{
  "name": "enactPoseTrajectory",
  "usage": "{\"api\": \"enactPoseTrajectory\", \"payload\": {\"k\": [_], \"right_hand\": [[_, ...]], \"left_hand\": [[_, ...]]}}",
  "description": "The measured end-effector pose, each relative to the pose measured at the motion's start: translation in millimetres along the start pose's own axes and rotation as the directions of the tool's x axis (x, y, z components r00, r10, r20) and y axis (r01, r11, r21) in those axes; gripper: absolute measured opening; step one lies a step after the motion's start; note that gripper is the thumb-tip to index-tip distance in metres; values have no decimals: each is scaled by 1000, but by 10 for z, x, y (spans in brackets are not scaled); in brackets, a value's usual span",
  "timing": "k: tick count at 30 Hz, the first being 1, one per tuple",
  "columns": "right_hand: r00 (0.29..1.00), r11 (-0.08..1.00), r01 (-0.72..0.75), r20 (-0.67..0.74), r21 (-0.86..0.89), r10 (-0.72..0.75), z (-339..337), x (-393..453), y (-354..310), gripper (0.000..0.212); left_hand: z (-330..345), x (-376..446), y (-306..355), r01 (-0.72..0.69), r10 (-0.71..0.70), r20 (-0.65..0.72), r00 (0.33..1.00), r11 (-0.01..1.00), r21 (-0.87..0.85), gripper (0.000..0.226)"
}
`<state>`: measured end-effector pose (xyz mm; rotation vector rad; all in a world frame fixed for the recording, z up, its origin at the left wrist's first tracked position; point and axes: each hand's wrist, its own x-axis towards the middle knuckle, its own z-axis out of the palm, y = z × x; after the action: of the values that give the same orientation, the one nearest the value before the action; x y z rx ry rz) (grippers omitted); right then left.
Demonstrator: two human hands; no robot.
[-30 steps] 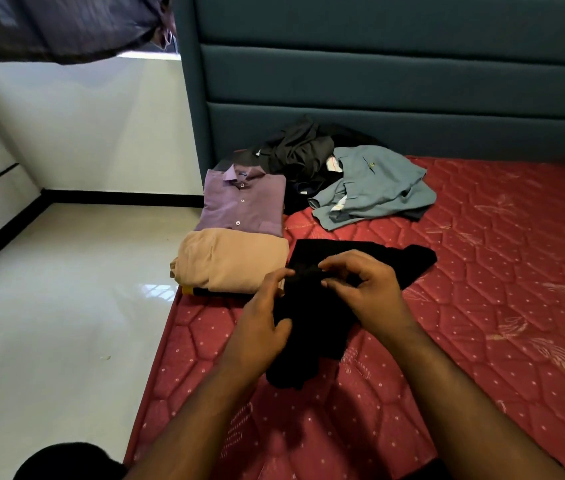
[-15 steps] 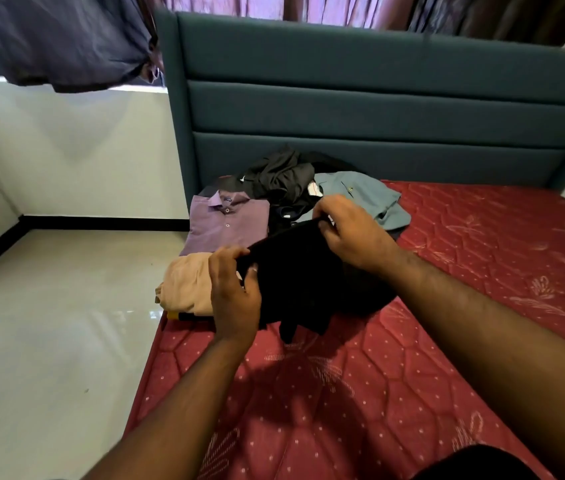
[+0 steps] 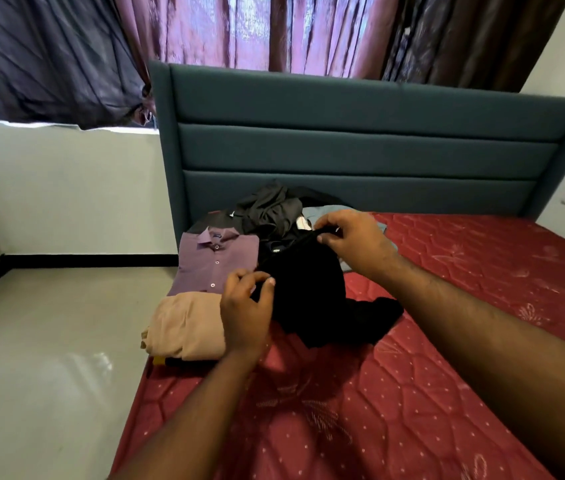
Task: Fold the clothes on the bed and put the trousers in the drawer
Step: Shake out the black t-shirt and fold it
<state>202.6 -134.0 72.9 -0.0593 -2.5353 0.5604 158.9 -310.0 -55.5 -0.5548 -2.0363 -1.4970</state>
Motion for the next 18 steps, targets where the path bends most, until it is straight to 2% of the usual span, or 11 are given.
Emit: {"api": "enactPoseTrajectory", "payload": {"k": [2,4,7,8,9,11,12,14,15,17,18], "right_hand": [[1000,999,-27,-9,21,28,-131,19,40,16],[999,998,-46,-3,35,46,-219,27,48,15],[999,998,-18,32,55,16,-288,24,19,16],[999,998,-10,48,61,8,-316,7,4,17],[999,998,-5,52,63,2,-368,-4,-1,18],[999,998,-5,34,66,3,-485,-4,26,22],[999,996,-31,12,78,30,-569,-9,61,25],[992,978,-121,-14,172,125,-736,-14,127,25],[987,957,-156,-8,244,163,-800,-18,144,22],[981,905,-183,8,383,195,-863,-38,108,18],[980,867,-182,10,464,200,-861,-51,66,16]], "left_hand": [[-38,175,59,-27,28,18,999,998,-58,3],[41,305,134,209,-201,58,978,940,-269,10],[188,545,421,601,-655,216,724,446,-664,10],[209,624,509,616,-680,210,703,434,-657,8],[211,719,594,578,-626,141,767,578,-576,7],[80,907,748,216,-216,36,976,920,-326,13],[-16,1032,841,-31,55,103,993,974,-224,24],[-181,1346,1027,-431,375,429,822,902,36,59],[-234,1509,1141,-597,377,614,693,778,196,72],[-293,1785,1335,-822,355,785,508,474,317,60],[-318,1900,1417,-852,390,791,472,432,295,45]]}}
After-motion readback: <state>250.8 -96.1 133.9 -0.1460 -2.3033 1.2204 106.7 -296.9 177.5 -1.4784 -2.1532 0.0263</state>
